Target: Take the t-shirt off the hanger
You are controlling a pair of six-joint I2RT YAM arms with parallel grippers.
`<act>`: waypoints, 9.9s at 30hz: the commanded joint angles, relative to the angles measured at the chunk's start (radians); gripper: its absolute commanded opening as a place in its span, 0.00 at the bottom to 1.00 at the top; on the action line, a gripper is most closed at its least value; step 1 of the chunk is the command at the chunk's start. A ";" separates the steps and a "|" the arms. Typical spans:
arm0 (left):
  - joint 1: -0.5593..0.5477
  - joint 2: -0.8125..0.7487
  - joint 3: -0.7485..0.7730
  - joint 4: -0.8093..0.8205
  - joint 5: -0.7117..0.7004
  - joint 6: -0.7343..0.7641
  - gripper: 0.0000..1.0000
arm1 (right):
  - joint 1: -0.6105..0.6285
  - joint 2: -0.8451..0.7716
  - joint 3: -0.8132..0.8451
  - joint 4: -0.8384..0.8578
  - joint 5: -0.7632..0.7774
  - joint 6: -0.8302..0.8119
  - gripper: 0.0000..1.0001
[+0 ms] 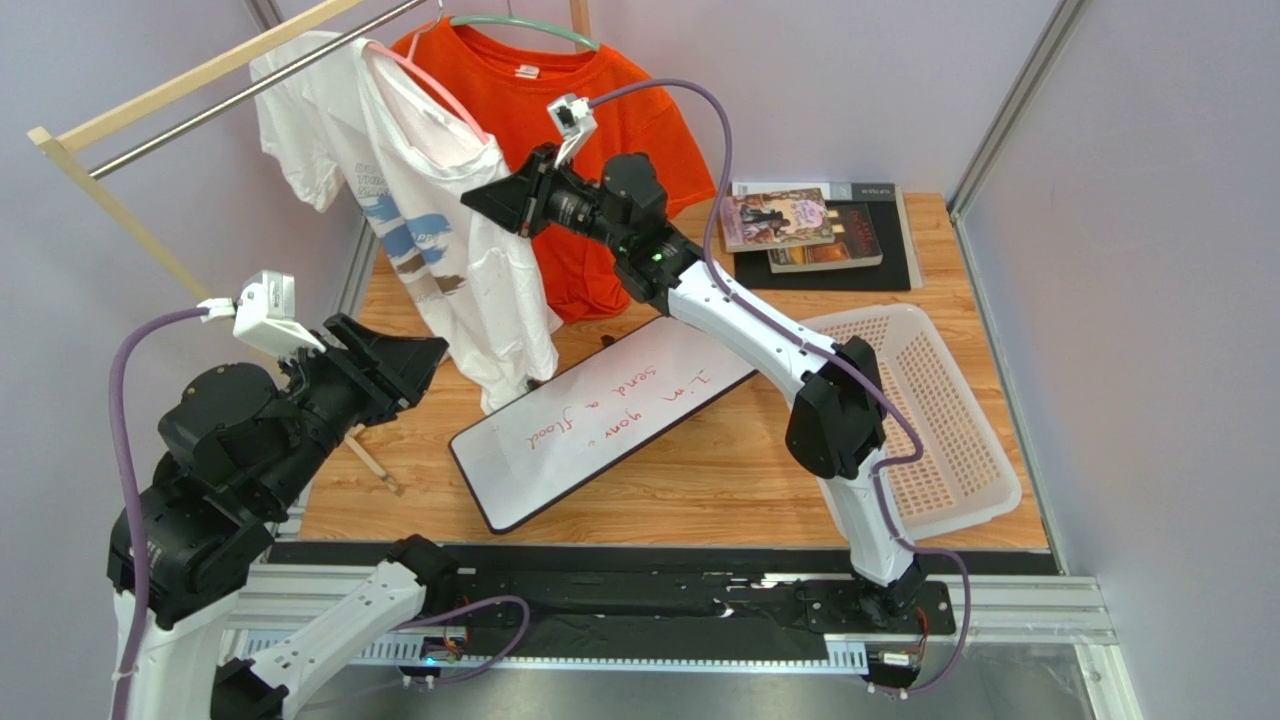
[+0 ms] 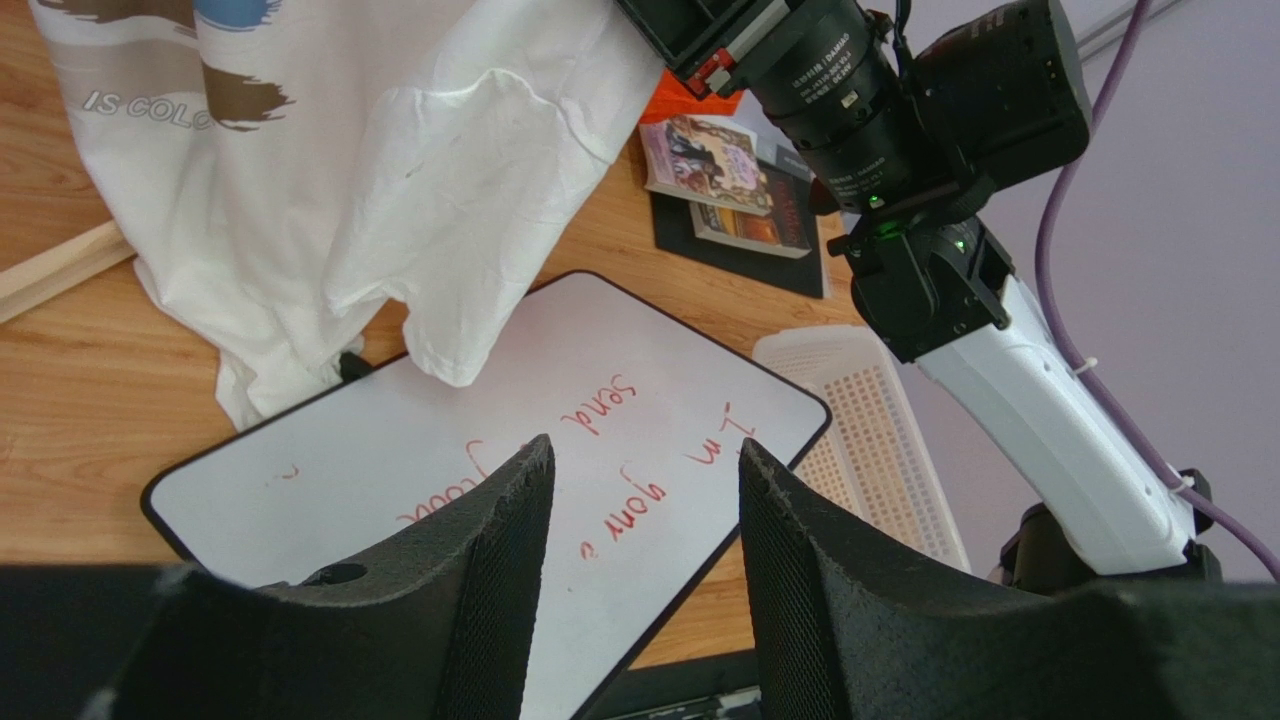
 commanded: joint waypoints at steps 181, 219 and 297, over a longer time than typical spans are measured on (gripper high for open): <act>0.628 0.821 0.113 0.832 0.169 -0.885 0.00 | -0.138 -0.586 -0.923 0.049 0.557 -0.095 0.00; 0.619 0.790 0.179 0.783 0.287 -0.813 0.00 | -0.146 -0.177 -0.431 -0.072 0.163 -0.086 0.00; 0.596 0.479 -0.040 0.442 0.420 -0.196 0.52 | -0.069 -0.286 -0.349 -0.117 -0.079 -0.247 0.00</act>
